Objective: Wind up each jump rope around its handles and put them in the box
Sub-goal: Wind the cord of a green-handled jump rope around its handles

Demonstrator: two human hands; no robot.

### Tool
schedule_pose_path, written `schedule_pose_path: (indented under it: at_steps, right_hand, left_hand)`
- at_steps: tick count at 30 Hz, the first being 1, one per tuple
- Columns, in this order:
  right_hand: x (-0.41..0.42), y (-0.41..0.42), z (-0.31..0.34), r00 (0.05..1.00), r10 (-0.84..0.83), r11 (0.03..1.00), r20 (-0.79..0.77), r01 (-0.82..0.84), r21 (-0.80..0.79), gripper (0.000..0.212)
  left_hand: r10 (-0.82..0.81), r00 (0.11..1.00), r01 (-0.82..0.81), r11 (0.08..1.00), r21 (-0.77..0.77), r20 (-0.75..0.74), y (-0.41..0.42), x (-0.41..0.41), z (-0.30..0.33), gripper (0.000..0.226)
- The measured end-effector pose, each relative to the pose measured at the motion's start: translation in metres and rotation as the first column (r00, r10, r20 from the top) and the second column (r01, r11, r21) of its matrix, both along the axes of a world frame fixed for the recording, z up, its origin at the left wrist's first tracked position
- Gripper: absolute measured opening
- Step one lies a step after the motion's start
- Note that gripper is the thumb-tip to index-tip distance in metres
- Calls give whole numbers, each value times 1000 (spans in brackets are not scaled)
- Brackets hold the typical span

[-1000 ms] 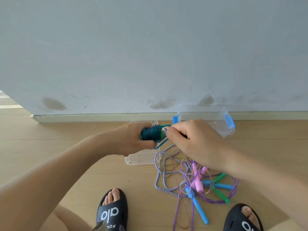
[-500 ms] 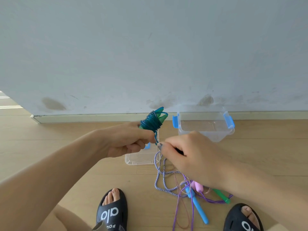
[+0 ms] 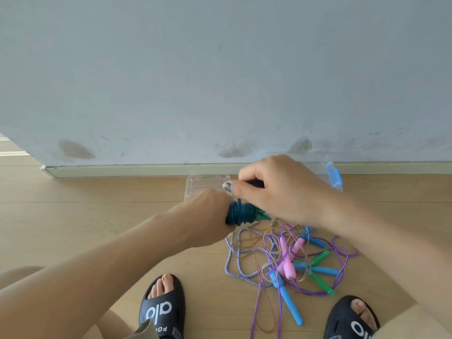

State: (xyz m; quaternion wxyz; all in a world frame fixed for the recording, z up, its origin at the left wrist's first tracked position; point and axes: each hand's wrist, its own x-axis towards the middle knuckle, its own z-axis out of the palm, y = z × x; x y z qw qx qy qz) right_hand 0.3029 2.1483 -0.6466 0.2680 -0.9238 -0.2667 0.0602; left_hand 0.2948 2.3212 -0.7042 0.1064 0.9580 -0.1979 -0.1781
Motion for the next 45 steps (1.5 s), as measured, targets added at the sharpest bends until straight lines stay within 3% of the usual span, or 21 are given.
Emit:
schedule_pose_path:
  at_steps: [3, 6, 9, 11, 14, 17, 19, 22, 25, 27, 32, 36, 40, 43, 45]
  right_hand:
    - [19, -1, -17, 996, -11, 1000, -90, 14, 25, 56]
    - [29, -1, -35, 948, 41, 991, -315, 3, 136, 56]
    - [33, -6, -49, 842, 77, 971, -533, 58, 231, 61]
    - [34, -10, -59, 806, 58, 964, -590, 109, 244, 66]
    - [29, -15, -73, 850, -95, 969, -518, 198, 148, 44]
    - [9, -11, -69, 879, -192, 952, -436, 275, 137, 51]
    - [-6, -5, -61, 913, -222, 957, -341, 270, 102, 55]
    - [-25, 1, -50, 975, -185, 980, -124, 173, -98, 50]
    - [-31, 1, -50, 984, -1, 971, 179, 44, -235, 43]
    - [-27, 1, -52, 940, 103, 961, 324, -10, -276, 40]
    - [-12, 1, -46, 855, 261, 941, 449, -122, -315, 44]
    - [-1, -7, -35, 899, 167, 981, 405, -112, -158, 49]
    - [2, -12, -24, 873, 176, 977, 455, -98, -190, 50]
    - [0, -4, -22, 850, 159, 982, 502, -83, -171, 48]
    - [1, 1, -25, 860, 119, 990, 497, -61, -130, 49]
  left_hand:
    - [-2, 997, 0, 1000, 23, 81, -7, -5, 5, 33]
    - [-33, 986, 44, 997, -65, 162, -2, -8, 9, 30]
    - [-34, 996, 52, 972, -231, 82, 7, -8, 16, 29]
    - [3, 1000, 3, 937, -349, 18, 7, -10, 23, 39]
    - [153, 988, -137, 896, -422, 4, 6, -8, 33, 51]
    - [315, 945, -323, 871, -369, -84, 13, 2, 34, 55]
    - [410, 879, -475, 803, -360, -245, 18, 10, 28, 46]
    - [465, 799, -590, 729, -346, -382, 21, 18, 19, 33]
    - [424, 883, -461, 864, -201, -203, 16, 15, 15, 12]
    - [371, 915, -391, 912, -121, -159, 7, 10, 15, 19]
    - [124, 992, -122, 984, 130, -8, -4, 6, 10, 27]
    - [97, 991, -102, 993, 55, 95, -8, 3, 9, 31]
    - [121, 989, -110, 986, -123, 83, -9, -5, 12, 48]
    - [21, 991, -10, 997, -82, 129, -13, -14, 5, 59]
    - [-39, 987, 70, 976, -205, 155, -21, -21, 3, 55]
